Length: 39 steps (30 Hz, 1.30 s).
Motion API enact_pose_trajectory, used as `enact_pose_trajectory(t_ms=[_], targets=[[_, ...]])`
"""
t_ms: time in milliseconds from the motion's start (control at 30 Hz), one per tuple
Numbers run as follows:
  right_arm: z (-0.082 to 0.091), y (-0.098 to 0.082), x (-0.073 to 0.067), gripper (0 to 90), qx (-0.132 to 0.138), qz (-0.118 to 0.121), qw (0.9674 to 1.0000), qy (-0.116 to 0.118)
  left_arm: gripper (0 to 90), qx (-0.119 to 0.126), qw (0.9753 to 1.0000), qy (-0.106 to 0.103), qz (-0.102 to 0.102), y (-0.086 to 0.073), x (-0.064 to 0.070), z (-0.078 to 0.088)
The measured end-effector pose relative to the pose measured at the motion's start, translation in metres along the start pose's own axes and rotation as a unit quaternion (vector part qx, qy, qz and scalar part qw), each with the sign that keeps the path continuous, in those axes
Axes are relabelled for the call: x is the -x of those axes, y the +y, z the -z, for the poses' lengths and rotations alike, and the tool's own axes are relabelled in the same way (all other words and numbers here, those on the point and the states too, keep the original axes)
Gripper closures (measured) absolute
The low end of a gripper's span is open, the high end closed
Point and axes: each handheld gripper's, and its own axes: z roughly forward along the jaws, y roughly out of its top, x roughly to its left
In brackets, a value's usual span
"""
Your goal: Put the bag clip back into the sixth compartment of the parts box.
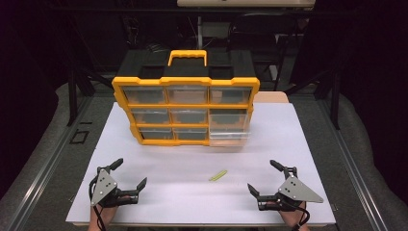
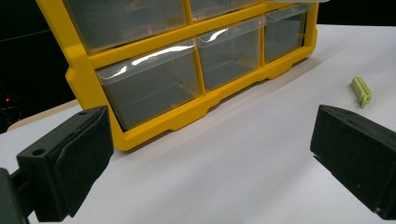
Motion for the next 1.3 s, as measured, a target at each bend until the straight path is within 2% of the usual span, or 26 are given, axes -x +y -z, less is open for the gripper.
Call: enact_pose_trajectory(t_ms=[833, 1100, 1300], targets=[[-0.005, 0.0, 0.0, 0.0, -0.004, 0.001, 0.9999, 0.009, 0.0, -0.02, 0.9998, -0.005, -0.004, 0.002, 0.007, -0.002], [-0.006, 0.0, 0.001, 0.0, -0.006, 0.001, 0.9999, 0.009, 0.0, -0.029, 0.9994, -0.018, 0.004, 0.004, 0.008, -0.009], [-0.007, 0.0, 0.0, 0.0, -0.009, 0.003, 0.9999, 0.012, 0.0, -0.036, 0.999, -0.029, 0.002, 0.007, 0.013, -0.016]])
